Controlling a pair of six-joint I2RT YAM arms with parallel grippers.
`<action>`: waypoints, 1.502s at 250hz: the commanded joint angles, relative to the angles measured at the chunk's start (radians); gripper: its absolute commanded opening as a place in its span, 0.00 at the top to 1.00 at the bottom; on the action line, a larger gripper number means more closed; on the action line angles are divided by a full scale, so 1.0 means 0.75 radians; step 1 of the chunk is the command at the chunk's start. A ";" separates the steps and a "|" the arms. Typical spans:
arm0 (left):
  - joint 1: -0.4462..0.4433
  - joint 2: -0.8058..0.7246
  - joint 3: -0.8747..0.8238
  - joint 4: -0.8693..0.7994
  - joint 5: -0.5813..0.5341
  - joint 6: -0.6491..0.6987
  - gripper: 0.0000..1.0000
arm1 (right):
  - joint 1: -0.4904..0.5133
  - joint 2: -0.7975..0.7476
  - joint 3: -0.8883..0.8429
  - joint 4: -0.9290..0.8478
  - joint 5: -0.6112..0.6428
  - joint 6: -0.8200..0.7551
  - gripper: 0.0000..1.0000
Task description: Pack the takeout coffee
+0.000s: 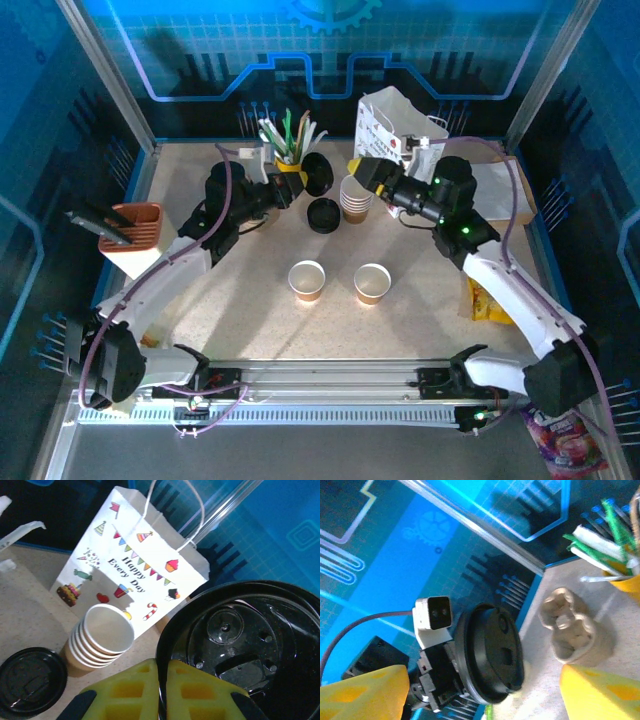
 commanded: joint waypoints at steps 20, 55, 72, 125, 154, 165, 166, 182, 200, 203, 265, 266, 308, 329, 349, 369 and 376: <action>-0.016 -0.039 -0.043 0.223 0.061 -0.112 0.90 | 0.100 0.108 0.027 0.243 -0.040 0.247 0.03; -0.019 -0.039 -0.060 0.295 0.072 -0.144 0.90 | 0.110 0.145 -0.035 0.395 -0.007 0.358 0.01; -0.021 -0.038 -0.062 0.311 0.069 -0.152 0.90 | 0.108 0.139 -0.088 0.495 0.050 0.410 0.00; -0.023 -0.029 -0.053 0.319 0.072 -0.153 0.90 | 0.102 0.176 -0.121 0.683 0.059 0.516 0.00; -0.025 -0.028 -0.053 0.339 0.080 -0.156 0.90 | 0.096 0.221 -0.140 0.805 0.052 0.585 0.01; -0.028 -0.026 -0.053 0.346 0.081 -0.159 0.90 | 0.096 0.244 -0.136 0.844 0.040 0.608 0.02; -0.028 -0.026 -0.052 0.347 0.080 -0.159 0.90 | 0.096 0.246 -0.135 0.847 0.038 0.611 0.03; -0.030 -0.022 -0.057 0.366 0.091 -0.162 0.90 | 0.096 0.276 -0.128 0.887 0.024 0.645 0.06; -0.032 -0.021 -0.059 0.385 0.098 -0.165 0.90 | 0.096 0.304 -0.120 0.921 0.012 0.675 0.10; -0.032 -0.022 -0.060 0.385 0.099 -0.164 0.90 | 0.098 0.307 -0.118 0.926 0.011 0.676 0.11; -0.031 -0.014 -0.052 0.387 0.096 -0.160 0.90 | 0.102 0.304 -0.119 0.931 0.012 0.680 0.16; -0.031 -0.013 -0.052 0.388 0.097 -0.162 0.90 | 0.102 0.304 -0.120 0.931 0.012 0.680 0.16; -0.032 -0.012 -0.054 0.412 0.091 -0.171 0.91 | 0.092 0.303 -0.150 0.981 0.042 0.709 0.12; -0.032 -0.010 -0.051 0.410 0.087 -0.168 0.91 | 0.081 0.298 -0.153 0.990 0.042 0.713 0.10; -0.032 -0.006 -0.049 0.410 0.087 -0.170 0.91 | 0.079 0.292 -0.147 0.969 0.037 0.705 0.10; -0.032 -0.006 -0.051 0.420 0.090 -0.174 0.91 | 0.083 0.299 -0.141 0.964 0.033 0.705 0.12; -0.032 -0.006 -0.052 0.425 0.089 -0.174 0.91 | 0.084 0.301 -0.139 0.964 0.029 0.707 0.12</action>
